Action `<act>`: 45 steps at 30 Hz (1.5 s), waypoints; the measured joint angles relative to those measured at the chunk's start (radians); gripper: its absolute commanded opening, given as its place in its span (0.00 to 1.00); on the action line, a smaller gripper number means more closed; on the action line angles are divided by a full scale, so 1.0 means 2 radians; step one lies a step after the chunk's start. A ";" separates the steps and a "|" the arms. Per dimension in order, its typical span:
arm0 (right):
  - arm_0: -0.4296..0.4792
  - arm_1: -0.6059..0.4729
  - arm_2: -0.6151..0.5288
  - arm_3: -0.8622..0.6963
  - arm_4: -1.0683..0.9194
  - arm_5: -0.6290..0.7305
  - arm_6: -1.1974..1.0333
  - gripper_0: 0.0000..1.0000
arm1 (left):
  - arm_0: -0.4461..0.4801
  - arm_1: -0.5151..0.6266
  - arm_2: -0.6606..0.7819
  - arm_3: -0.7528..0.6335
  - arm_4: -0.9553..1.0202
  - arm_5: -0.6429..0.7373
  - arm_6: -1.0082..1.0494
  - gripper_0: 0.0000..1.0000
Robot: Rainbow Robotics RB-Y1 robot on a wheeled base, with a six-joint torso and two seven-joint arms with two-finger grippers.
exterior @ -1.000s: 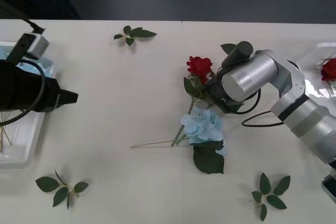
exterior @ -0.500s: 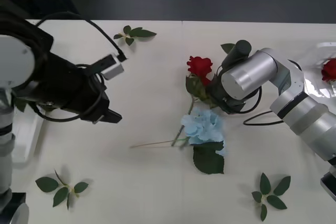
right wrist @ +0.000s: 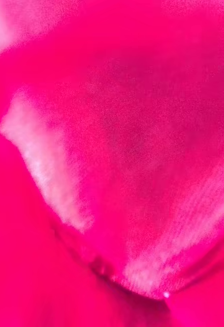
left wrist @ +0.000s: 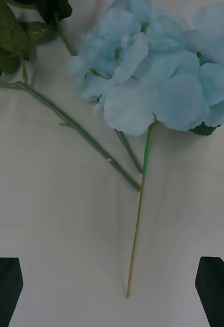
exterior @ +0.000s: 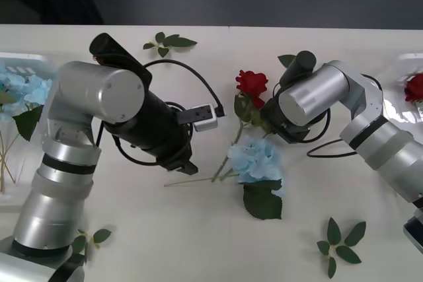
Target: Put the red flowers into the right box and the blue flowers into the left box
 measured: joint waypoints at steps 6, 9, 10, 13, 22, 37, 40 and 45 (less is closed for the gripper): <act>0.000 -0.001 -0.031 -0.022 0.023 0.042 0.000 0.00 | -0.001 -0.009 -0.046 0.043 -0.005 -0.046 -0.001 1.00; 0.001 -0.005 -0.053 -0.062 0.023 0.077 0.001 0.00 | -0.002 -0.009 -0.068 0.054 -0.005 -0.057 -0.001 1.00; 0.002 -0.007 -0.059 -0.079 0.023 0.089 0.001 0.00 | -0.002 -0.009 -0.073 0.057 -0.005 -0.059 -0.001 1.00; 0.008 -0.018 -0.078 -0.130 0.022 0.117 0.007 0.00 | -0.002 -0.009 -0.086 0.060 -0.007 -0.063 -0.001 1.00; 0.072 -0.064 -0.129 -0.264 0.022 0.126 0.029 0.00 | -0.002 -0.009 -0.117 0.093 -0.016 -0.100 -0.001 1.00; 0.240 -0.172 -0.279 -0.392 -0.068 0.027 0.139 0.00 | -0.002 -0.011 -0.141 0.135 -0.030 -0.141 -0.001 0.85; 0.240 -0.183 -0.280 -0.386 -0.067 0.027 0.139 0.00 | -0.002 -0.013 -0.145 0.136 -0.031 -0.141 -0.001 0.59; 0.237 -0.197 -0.267 -0.353 -0.066 0.007 0.143 0.00 | -0.002 -0.015 -0.145 0.144 -0.031 -0.145 -0.001 0.11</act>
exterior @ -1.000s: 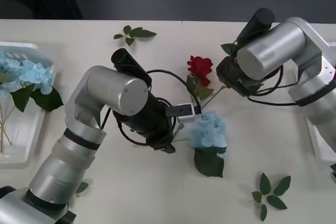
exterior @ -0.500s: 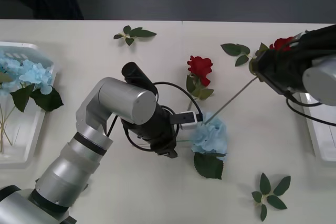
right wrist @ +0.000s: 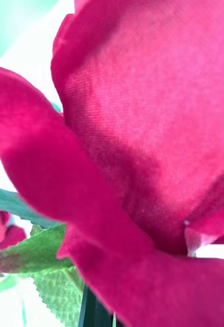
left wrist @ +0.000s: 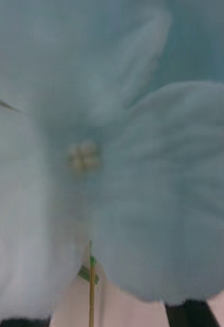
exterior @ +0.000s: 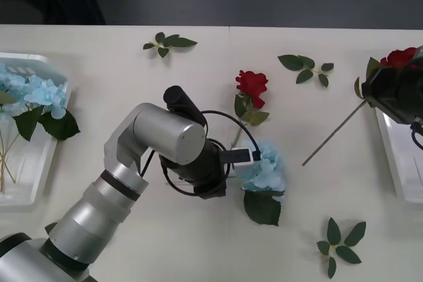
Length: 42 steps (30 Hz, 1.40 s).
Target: Put the red flowers into the right box and the blue flowers into the left box
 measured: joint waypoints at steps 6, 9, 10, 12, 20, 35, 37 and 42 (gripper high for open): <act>0.000 -0.001 0.009 0.045 0.014 -0.002 0.108 0.00 | 0.000 -0.001 0.000 0.014 0.000 -0.013 0.000 0.02; 0.000 -0.001 0.024 0.063 0.014 -0.018 0.139 0.00 | 0.000 -0.001 0.000 0.014 0.000 -0.013 0.000 0.02; -0.001 -0.001 0.031 0.067 0.014 -0.022 0.149 0.00 | 0.000 -0.001 0.000 0.014 0.000 -0.013 0.000 0.01; -0.002 -0.001 0.048 0.075 0.014 -0.030 0.178 0.00 | 0.000 -0.001 0.000 0.014 0.001 -0.013 0.000 0.01; -0.036 -0.001 0.123 0.102 0.012 -0.045 0.274 0.00 | 0.000 -0.001 0.008 0.014 0.017 -0.013 0.000 0.01; -0.051 -0.001 0.148 0.104 0.026 -0.055 0.276 0.46 | 0.000 0.054 0.108 -0.091 0.129 0.075 0.000 0.01; -0.051 -0.001 0.148 0.104 0.027 -0.055 0.276 0.46 | 0.000 0.065 0.129 -0.101 0.144 0.086 0.000 0.01; -0.051 -0.001 0.148 0.104 0.027 -0.055 0.276 0.46 | 0.026 0.088 0.184 -0.147 0.164 0.099 0.000 0.00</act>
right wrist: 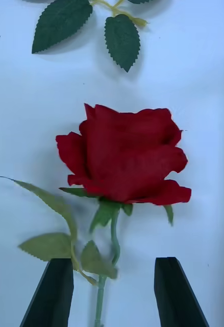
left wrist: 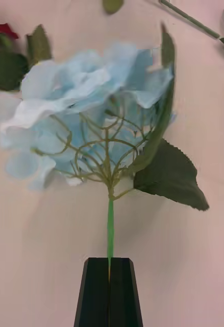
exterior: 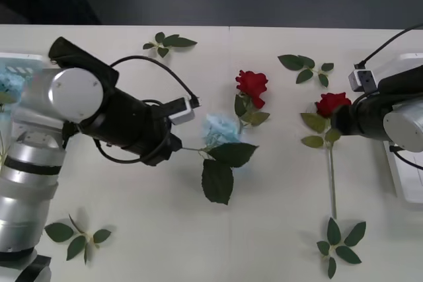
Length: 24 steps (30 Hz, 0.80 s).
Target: Put the red flowers into the right box and the blue flowers into the left box
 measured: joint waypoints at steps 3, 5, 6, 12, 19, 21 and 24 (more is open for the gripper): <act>0.000 0.000 0.000 -0.004 -0.003 0.001 0.000 0.46 | 0.033 0.001 0.039 -0.042 0.006 0.011 0.000 0.01; 0.000 0.000 -0.002 -0.013 -0.009 0.015 0.000 0.46 | 0.053 0.001 0.063 -0.068 0.006 0.025 0.000 0.01; 0.000 0.000 -0.005 -0.020 -0.015 0.031 0.000 0.46 | 0.062 0.001 0.075 -0.080 0.007 0.033 0.000 0.01; 0.015 0.000 -0.065 -0.088 -0.054 0.115 0.000 0.46 | 0.089 0.001 0.133 -0.106 0.039 0.057 0.000 0.00; 0.095 0.000 -0.097 -0.171 -0.031 0.127 0.000 0.46 | 0.090 0.001 0.146 -0.106 0.040 0.058 0.000 0.75; 0.122 0.000 -0.097 -0.186 -0.024 0.127 0.000 0.46 | 0.090 0.001 0.146 -0.106 0.040 0.057 0.000 1.00; 0.159 0.000 -0.094 -0.205 -0.016 0.127 0.000 0.46 | 0.090 0.001 0.146 -0.106 0.039 0.057 0.000 1.00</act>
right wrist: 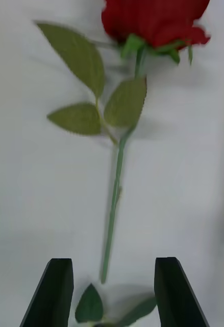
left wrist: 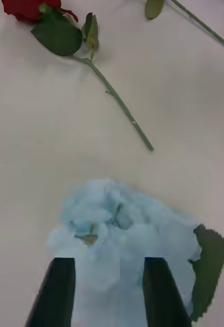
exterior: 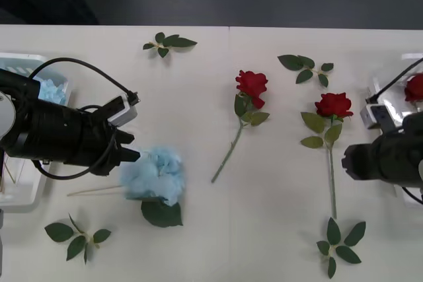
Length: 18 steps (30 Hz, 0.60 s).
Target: Put the red flowers into the right box and the blue flowers into the left box
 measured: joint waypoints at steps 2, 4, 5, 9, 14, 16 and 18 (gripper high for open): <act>0.018 0.000 0.001 -0.008 0.005 0.000 0.000 0.46 | 0.000 0.000 0.000 -0.001 -0.007 0.000 0.000 1.00; 0.028 0.000 0.001 -0.011 0.007 0.000 0.000 0.46 | 0.000 0.000 0.000 -0.004 -0.015 0.000 0.000 1.00; 0.030 0.000 0.001 -0.011 0.007 0.000 0.000 0.46 | 0.000 0.000 0.000 -0.006 -0.017 0.000 0.000 1.00; 0.030 0.000 0.001 -0.008 0.011 -0.019 0.000 0.46 | 0.000 0.000 0.000 -0.014 -0.018 0.007 0.000 1.00; 0.012 0.001 0.002 0.028 0.011 -0.040 0.000 0.46 | 0.000 0.019 0.000 -0.042 -0.018 0.046 0.000 1.00; -0.004 0.001 0.010 0.049 0.013 -0.041 0.000 0.46 | 0.000 0.037 0.000 -0.055 -0.019 0.060 0.000 1.00; -0.022 0.001 0.026 0.069 0.024 -0.041 0.000 0.46 | 0.000 0.054 0.000 -0.066 -0.026 0.063 0.000 1.00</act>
